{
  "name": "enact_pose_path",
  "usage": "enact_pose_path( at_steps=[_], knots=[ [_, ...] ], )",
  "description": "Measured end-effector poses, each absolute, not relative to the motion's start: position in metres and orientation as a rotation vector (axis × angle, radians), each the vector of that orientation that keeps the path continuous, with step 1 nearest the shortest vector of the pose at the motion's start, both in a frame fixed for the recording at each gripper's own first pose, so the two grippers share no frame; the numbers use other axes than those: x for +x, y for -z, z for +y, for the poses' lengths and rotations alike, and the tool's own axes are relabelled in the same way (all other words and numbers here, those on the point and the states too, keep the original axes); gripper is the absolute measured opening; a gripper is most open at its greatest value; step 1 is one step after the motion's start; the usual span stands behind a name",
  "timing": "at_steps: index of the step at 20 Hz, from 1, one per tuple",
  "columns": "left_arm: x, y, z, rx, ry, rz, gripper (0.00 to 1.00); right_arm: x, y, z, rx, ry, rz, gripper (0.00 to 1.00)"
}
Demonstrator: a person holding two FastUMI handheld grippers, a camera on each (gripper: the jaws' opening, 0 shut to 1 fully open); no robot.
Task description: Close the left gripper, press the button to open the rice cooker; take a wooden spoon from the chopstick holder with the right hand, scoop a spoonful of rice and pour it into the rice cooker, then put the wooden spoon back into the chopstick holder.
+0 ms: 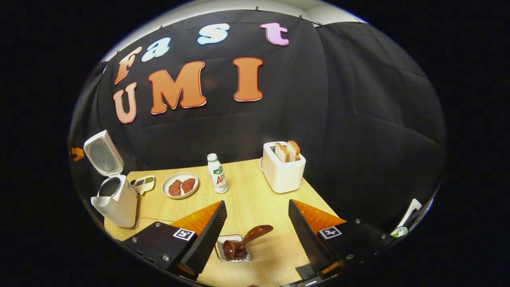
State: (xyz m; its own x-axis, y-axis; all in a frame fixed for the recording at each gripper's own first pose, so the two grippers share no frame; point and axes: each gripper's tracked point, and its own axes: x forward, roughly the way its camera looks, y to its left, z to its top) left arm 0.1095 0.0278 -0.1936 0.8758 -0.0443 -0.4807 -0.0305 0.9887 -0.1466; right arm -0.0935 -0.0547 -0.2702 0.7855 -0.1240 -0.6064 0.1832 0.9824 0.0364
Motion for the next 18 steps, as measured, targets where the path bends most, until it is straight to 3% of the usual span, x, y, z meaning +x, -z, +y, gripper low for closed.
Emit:
enact_pose_path(
  at_steps=[5, 8, 9, 10, 13, 14, 18],
  knots=[
    [0.09, 0.179, 0.003, -0.186, 0.017, 0.407, 0.06, -0.106, 0.309, -0.054, 0.112, 0.137, 0.726, 0.97],
    [0.077, 0.172, -0.023, -0.206, 0.091, 0.365, 0.06, -0.11, 0.335, -0.05, 0.112, 0.123, 0.781, 0.98],
    [0.072, 0.167, -0.032, -0.2, 0.114, 0.345, 0.17, -0.111, 0.339, -0.049, 0.119, 0.113, 0.787, 0.98],
    [0.069, 0.162, -0.038, -0.191, 0.13, 0.325, 0.16, -0.11, 0.342, -0.048, 0.13, 0.103, 0.792, 0.97],
    [0.059, 0.151, -0.048, -0.149, 0.121, 0.278, 0.67, -0.109, 0.361, -0.04, 0.19, 0.074, 0.82, 0.93],
    [0.056, 0.152, -0.049, -0.127, 0.115, 0.278, 0.74, -0.111, 0.37, -0.038, 0.216, 0.068, 0.841, 0.9],
    [0.038, 0.153, -0.057, -0.061, 0.106, 0.284, 0.75, -0.109, 0.387, -0.03, 0.337, 0.032, 0.858, 0.78]
  ],
)
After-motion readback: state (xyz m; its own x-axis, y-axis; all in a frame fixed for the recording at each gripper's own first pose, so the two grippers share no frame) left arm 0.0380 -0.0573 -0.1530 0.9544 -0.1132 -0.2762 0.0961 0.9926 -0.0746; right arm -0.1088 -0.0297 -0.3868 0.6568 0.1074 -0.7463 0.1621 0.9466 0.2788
